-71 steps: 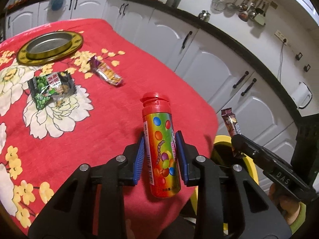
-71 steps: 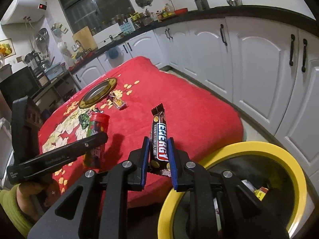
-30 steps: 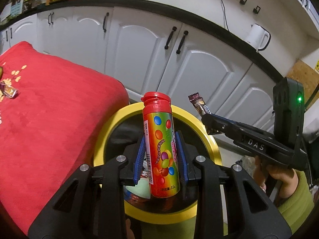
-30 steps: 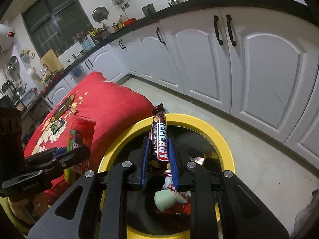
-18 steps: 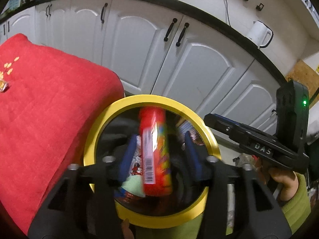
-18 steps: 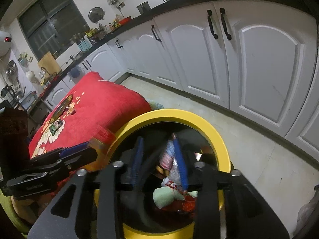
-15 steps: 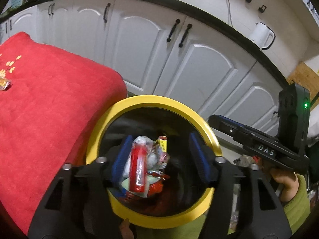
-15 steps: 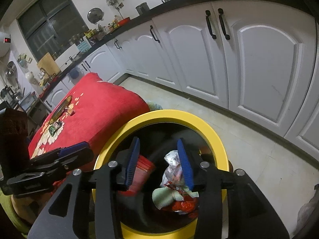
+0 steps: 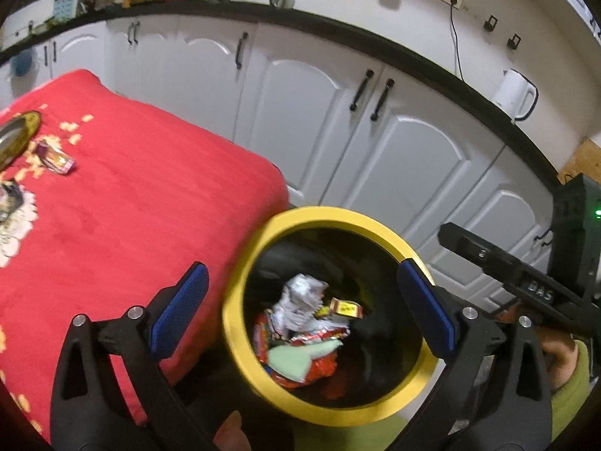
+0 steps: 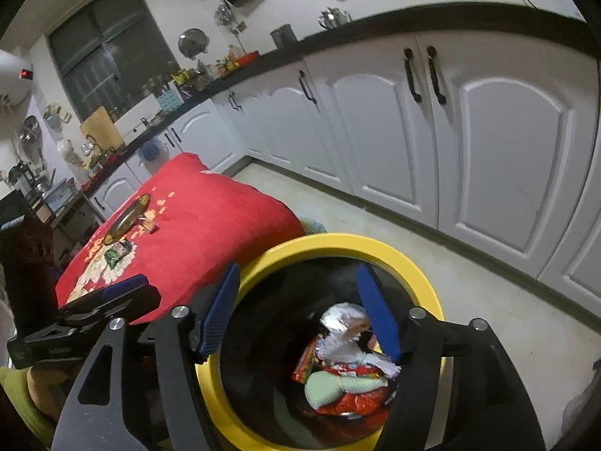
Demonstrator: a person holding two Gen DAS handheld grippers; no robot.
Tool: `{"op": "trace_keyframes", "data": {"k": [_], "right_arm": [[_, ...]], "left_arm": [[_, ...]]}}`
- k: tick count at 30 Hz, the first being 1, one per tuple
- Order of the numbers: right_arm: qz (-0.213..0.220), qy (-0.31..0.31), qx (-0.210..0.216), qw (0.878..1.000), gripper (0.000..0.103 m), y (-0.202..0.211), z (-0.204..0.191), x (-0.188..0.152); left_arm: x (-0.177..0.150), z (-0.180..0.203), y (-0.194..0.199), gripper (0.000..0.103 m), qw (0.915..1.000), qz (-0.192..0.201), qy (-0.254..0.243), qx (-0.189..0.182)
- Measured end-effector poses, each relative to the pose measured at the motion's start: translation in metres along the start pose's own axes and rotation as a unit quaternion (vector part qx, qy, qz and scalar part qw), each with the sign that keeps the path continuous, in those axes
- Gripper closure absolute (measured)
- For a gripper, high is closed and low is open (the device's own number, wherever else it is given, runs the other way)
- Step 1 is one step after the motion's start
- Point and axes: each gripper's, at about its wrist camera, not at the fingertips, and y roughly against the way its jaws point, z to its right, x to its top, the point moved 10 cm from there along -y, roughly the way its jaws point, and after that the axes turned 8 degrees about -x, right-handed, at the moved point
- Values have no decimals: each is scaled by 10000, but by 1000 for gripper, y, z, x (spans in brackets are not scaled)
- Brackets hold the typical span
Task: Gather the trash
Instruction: 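Move both tools back over the table toward the remaining snack packets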
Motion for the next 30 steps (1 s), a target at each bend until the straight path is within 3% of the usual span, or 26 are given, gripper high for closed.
{"op": "trace_keyframes", "data": {"k": [13, 21, 30], "right_arm": [[225, 448, 357, 9981, 34, 3, -67, 17], [170, 814, 562, 9950, 31, -7, -115, 21], [41, 1290, 842, 9881, 31, -33, -178, 24]], "left_arm": [[28, -65, 63, 11, 9938, 808, 237, 725], [35, -110, 101, 11, 9835, 1236, 326, 1280], [36, -167, 129, 11, 9720, 1452, 674, 1718]]}}
